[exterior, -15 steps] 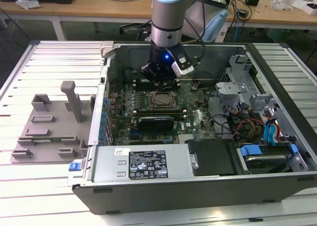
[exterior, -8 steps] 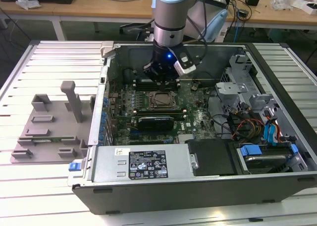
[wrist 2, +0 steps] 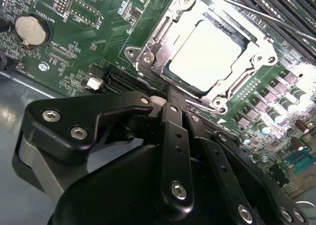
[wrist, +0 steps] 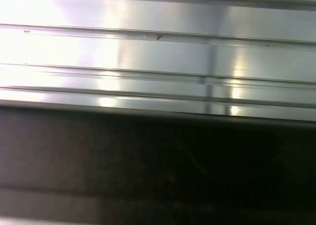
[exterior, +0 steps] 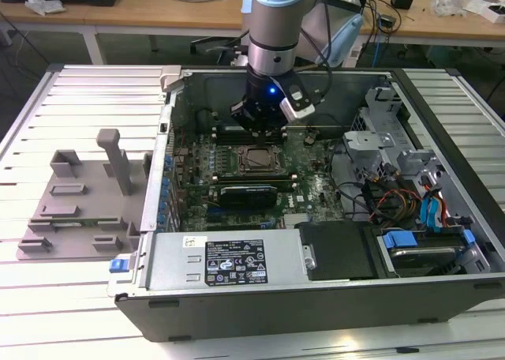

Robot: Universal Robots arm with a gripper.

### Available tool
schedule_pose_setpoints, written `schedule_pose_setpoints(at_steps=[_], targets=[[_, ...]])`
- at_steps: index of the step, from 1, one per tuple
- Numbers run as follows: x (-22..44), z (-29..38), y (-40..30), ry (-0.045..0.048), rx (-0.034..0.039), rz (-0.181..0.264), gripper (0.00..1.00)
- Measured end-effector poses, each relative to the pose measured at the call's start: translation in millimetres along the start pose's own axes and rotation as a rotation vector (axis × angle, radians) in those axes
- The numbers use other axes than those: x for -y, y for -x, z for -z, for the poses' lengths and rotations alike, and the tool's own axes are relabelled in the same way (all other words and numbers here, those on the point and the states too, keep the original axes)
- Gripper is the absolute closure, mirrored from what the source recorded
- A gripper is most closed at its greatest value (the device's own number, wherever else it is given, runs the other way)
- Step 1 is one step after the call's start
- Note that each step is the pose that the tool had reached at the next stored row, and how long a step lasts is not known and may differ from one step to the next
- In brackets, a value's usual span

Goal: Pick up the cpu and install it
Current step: 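Install the first cpu locking lever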

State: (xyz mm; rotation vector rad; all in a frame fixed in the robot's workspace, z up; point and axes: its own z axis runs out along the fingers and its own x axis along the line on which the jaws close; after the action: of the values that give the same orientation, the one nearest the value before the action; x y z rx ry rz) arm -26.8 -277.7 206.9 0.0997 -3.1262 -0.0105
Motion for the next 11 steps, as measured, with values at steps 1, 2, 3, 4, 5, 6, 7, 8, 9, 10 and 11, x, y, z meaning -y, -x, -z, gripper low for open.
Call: schedule_pose_setpoints(at_steps=[1, 2, 3, 4, 5, 6, 7, 8, 9, 10, 11], targets=[[0.1, -0.5, 0.9, -0.0014, -0.0002, 0.000, 0.89], [0.1, -0.8, 1.5, -0.0022, -0.0003, 0.000, 0.89], [0.2, -1.2, 2.2, -0.0032, -0.0005, 0.000, 0.89], [0.2, -1.5, 2.6, -0.0044, -0.0006, 0.000, 0.89], [0.2, -1.7, 3.0, -0.0057, -0.0008, 0.000, 0.89], [0.2, -2.0, 3.4, -0.0072, -0.0008, 0.000, 0.89], [0.3, -2.4, 3.7, -0.0093, -0.0010, 0.000, 0.89], [0.3, -2.7, 4.0, -0.0113, -0.0013, 0.000, 0.89], [0.4, -3.2, 4.4, -0.0139, -0.0017, 0.000, 0.89], [0.4, -3.5, 4.8, -0.0156, -0.0018, 0.000, 0.89], [0.4, -3.9, 5.1, -0.0172, -0.0017, 0.000, 0.89]])
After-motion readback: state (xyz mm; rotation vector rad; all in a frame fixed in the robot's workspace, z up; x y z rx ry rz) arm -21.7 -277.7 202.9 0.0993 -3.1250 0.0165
